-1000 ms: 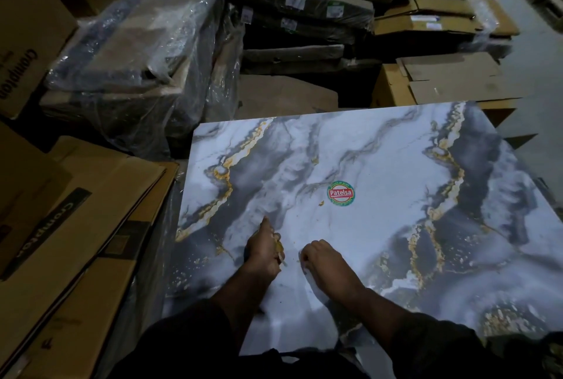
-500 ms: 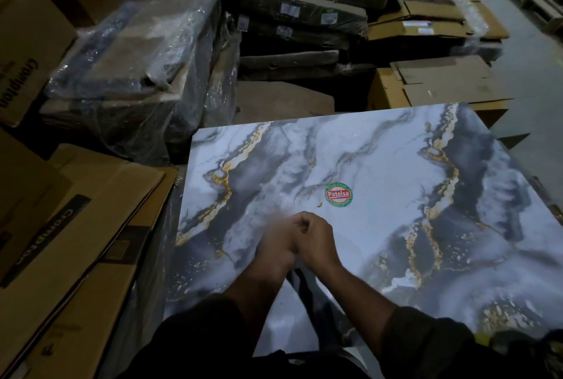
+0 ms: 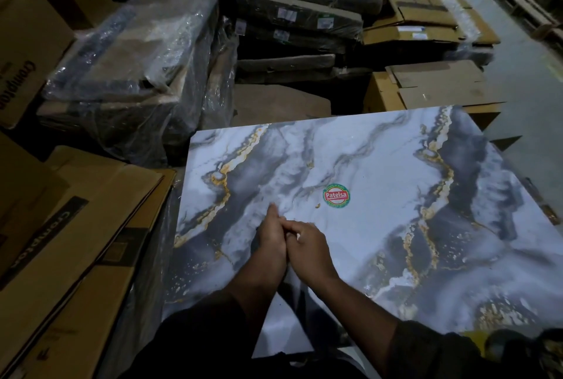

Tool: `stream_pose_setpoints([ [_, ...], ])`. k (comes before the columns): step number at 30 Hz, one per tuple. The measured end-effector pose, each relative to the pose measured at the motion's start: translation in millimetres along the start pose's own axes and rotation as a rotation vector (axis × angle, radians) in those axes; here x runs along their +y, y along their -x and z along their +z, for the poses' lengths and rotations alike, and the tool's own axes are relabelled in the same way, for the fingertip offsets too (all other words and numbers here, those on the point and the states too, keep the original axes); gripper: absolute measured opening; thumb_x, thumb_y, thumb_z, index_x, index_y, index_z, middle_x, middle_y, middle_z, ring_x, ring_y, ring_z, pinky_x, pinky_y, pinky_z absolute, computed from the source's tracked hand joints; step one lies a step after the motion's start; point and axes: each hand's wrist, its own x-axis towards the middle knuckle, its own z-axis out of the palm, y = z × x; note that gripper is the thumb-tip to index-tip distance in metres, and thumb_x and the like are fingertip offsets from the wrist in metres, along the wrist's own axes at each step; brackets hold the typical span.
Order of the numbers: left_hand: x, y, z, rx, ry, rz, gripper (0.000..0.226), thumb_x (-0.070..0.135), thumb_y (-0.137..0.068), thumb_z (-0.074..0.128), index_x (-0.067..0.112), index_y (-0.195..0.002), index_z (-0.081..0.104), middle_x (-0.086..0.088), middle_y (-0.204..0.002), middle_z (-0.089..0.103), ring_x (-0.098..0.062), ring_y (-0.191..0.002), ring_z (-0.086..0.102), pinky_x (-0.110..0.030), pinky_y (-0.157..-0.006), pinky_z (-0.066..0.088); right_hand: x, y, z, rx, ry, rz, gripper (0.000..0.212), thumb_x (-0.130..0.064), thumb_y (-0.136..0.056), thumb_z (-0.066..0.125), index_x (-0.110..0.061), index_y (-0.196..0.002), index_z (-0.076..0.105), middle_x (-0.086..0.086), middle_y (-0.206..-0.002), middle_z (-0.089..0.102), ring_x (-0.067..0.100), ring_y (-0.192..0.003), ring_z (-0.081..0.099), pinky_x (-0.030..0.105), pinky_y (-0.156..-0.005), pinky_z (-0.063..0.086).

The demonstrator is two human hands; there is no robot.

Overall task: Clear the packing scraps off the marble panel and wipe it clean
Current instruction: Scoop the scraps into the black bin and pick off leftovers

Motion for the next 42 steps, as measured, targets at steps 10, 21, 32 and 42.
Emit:
stream_pose_setpoints([
  [10, 31, 25, 6, 0.011, 0.133, 0.016, 0.04, 0.041, -0.103, 0.057, 0.015, -0.076, 0.042, 0.002, -0.062, 0.031, -0.005, -0.028, 0.019, -0.014, -0.029, 0.015, 28, -9, -42, 0.142, -0.656, 0.309, 0.021, 0.01, -0.091, 0.063, -0.004, -0.102, 0.073, 0.013, -0.099, 0.077, 0.02, -0.088, 0.073, 0.025, -0.08, 0.06],
  [21, 19, 26, -23, 0.029, 0.108, 0.012, 0.045, 0.038, -0.101, 0.061, 0.017, -0.069, 0.039, 0.005, -0.045, 0.03, -0.005, -0.028, 0.02, -0.012, -0.03, 0.014, 92, -3, -10, -0.112, 0.392, -0.046, 0.077, -0.04, -0.079, 0.081, -0.026, -0.148, 0.048, -0.004, -0.131, 0.049, 0.016, -0.119, 0.049, 0.026, -0.097, 0.043],
  [32, 19, 20, -29, 0.032, 0.071, 0.071, 0.041, 0.035, -0.102, 0.059, 0.015, -0.072, 0.041, 0.002, -0.063, 0.029, -0.004, -0.031, 0.022, -0.015, -0.031, 0.015, 85, -34, 17, -0.083, 0.561, -0.156, 0.018, -0.015, -0.097, 0.061, -0.013, -0.103, 0.078, 0.006, -0.106, 0.067, 0.023, -0.101, 0.061, 0.03, -0.081, 0.047],
  [42, 21, 14, 0, -0.041, 0.066, 0.004, 0.044, 0.035, -0.104, 0.057, 0.019, -0.068, 0.038, 0.004, -0.054, 0.027, -0.005, -0.031, 0.018, -0.017, -0.031, 0.011, 91, -85, -43, 0.196, 0.267, 0.044, 0.034, -0.007, -0.088, 0.069, -0.015, -0.121, 0.071, 0.01, -0.106, 0.074, 0.03, -0.101, 0.068, 0.031, -0.089, 0.049],
])
